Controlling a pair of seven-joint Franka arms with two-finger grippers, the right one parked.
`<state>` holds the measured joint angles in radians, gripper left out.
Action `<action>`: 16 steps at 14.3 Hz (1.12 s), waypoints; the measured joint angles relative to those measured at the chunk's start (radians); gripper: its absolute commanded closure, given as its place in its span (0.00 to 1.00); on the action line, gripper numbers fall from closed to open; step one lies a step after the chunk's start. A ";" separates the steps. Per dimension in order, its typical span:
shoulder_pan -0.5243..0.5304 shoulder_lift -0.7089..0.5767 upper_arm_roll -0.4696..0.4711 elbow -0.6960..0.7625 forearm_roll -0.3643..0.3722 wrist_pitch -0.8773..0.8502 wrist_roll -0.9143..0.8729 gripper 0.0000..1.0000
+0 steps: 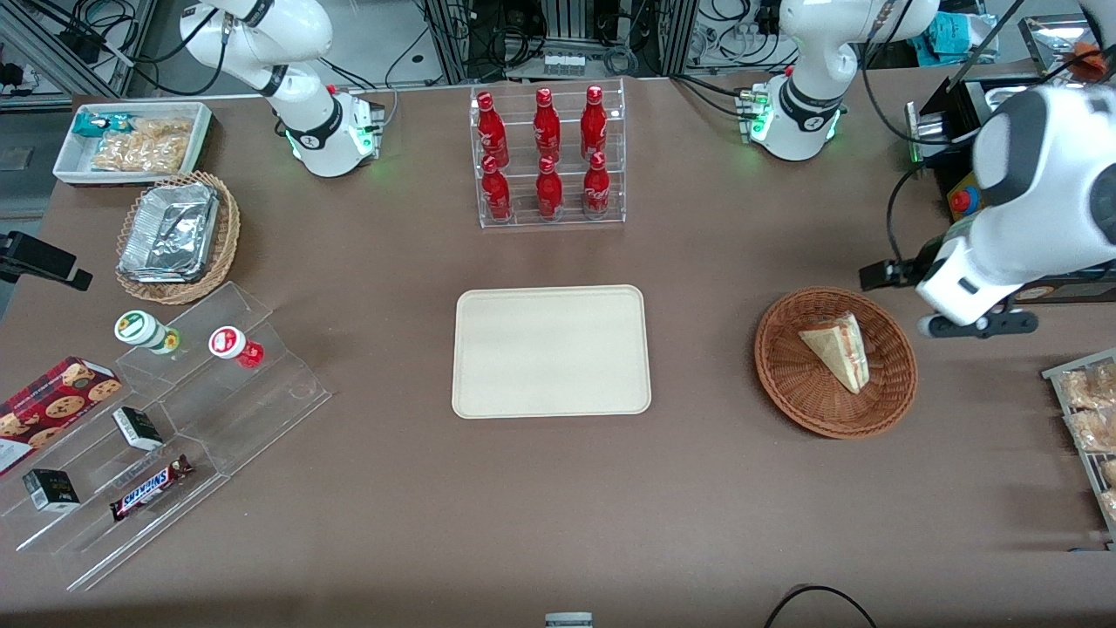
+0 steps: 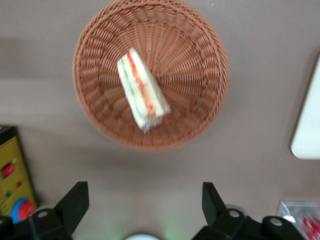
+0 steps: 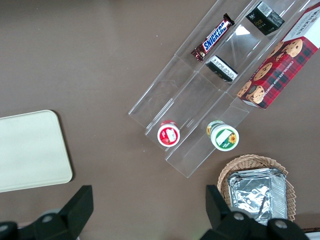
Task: Place sandwich from basket to tray
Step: 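Move the left gripper over the wicker basket and lower toward the sandwich, then close the left gripper on the triangular sandwich and lift it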
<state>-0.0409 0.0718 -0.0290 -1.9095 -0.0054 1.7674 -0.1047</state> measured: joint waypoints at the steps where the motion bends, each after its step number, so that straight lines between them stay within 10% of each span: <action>1: 0.002 0.002 0.000 -0.062 0.000 0.085 0.000 0.00; 6: 0.029 0.016 0.003 -0.289 0.000 0.430 -0.087 0.00; 16: 0.034 0.113 0.000 -0.320 0.000 0.565 -0.631 0.00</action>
<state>-0.0066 0.1844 -0.0286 -2.2297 -0.0056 2.3326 -0.7362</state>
